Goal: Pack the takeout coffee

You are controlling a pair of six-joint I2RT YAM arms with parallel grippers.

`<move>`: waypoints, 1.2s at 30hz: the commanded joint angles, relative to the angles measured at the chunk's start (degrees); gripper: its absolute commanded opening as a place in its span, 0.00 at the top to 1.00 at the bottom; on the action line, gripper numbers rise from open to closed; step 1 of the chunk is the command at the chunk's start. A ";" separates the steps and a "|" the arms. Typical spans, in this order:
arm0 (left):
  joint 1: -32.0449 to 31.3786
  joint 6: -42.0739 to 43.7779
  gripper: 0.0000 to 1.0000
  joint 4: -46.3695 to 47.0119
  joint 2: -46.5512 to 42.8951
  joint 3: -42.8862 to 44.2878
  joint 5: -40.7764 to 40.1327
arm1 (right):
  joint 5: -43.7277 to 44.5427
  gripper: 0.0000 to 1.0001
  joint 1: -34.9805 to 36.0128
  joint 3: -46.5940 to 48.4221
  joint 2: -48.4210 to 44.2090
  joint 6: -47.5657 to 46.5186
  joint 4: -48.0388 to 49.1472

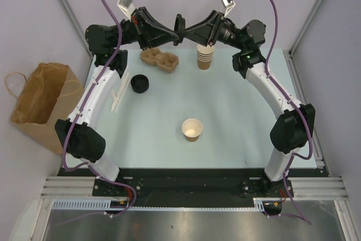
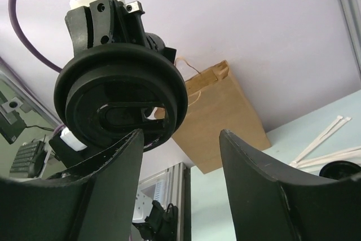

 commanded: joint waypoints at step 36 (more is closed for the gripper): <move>-0.64 0.29 1.00 1.57 -0.50 4.96 0.25 | -1.10 0.65 0.74 5.24 1.39 2.34 4.66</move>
